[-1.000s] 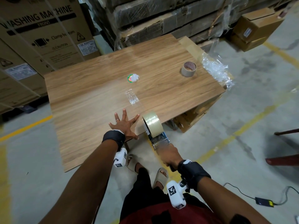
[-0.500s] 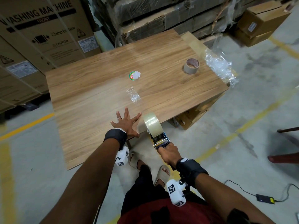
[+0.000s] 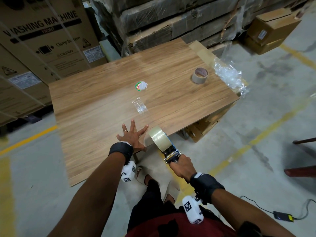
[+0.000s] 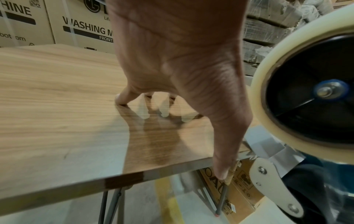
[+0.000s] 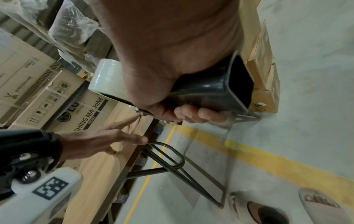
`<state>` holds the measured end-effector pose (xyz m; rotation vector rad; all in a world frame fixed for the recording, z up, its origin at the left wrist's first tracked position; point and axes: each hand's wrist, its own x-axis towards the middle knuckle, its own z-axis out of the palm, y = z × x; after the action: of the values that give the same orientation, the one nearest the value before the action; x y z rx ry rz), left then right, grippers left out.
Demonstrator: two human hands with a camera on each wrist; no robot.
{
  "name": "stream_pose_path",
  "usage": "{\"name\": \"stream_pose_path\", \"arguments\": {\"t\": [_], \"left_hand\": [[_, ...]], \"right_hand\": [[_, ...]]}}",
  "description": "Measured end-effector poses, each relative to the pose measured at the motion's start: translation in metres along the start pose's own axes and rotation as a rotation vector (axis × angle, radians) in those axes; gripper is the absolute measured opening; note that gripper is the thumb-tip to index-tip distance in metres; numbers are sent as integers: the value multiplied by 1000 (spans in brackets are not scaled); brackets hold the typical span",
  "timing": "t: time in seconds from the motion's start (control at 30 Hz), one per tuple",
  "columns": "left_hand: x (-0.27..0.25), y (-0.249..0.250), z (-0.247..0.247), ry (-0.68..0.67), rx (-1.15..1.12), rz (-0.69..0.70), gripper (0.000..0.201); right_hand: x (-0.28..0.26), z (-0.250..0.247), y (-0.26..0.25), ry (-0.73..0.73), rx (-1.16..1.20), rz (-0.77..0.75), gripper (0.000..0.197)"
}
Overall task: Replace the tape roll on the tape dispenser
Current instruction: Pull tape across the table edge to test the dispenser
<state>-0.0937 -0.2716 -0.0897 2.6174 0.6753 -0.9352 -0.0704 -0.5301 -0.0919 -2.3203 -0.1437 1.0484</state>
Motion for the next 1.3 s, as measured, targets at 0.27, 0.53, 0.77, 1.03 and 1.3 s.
{"name": "stream_pose_path", "arguments": {"t": [0.27,0.53,0.77,1.03,1.3], "left_hand": [[-5,3,-13,11,-39,-20,116],[-3,3,-5,71,24,-40,117],[4,8,-4,165,-178,-88,94],[17,4,-33,536,-771,18,75],[30,19,-102,615,-1398,125,50]], "right_hand": [[-19,-43,-17,124,101,-47,26],[-21,-71,-49,226,201,-127,21],[2,-80,-94,179,334,-173,16],[19,-91,-145,115,485,-163,19],[34,-94,-202,-28,876,-87,13]]}}
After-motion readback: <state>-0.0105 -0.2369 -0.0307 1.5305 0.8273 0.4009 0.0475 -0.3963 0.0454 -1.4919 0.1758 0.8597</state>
